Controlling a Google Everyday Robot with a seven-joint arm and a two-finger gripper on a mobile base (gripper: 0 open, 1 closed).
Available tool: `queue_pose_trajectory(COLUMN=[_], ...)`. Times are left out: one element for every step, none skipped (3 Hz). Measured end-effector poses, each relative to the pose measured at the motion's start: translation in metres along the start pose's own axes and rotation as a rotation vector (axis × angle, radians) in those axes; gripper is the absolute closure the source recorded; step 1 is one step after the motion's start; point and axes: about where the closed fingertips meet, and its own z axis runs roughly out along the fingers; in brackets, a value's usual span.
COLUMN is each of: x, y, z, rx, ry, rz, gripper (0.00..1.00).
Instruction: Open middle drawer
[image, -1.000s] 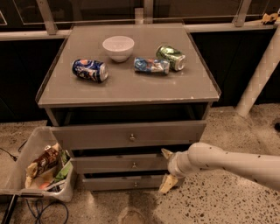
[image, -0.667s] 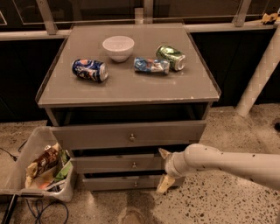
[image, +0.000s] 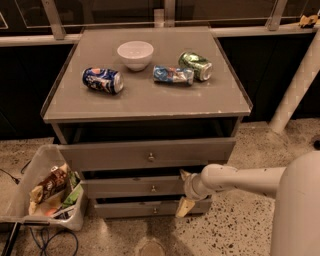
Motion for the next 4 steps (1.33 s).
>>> queue_pose_trajectory(x=[0.0005, 0.0005, 0.0005, 0.0005], y=[0.0, 0.0, 0.0001, 0.0001], z=[0.0003, 0.0003, 0.0004, 0.0004], rx=[0.0, 0.0, 0.0, 0.0], ry=[0.001, 0.001, 0.001, 0.001], rz=[0.001, 0.001, 0.001, 0.001], gripper=[0.0, 0.18, 0.41, 0.65])
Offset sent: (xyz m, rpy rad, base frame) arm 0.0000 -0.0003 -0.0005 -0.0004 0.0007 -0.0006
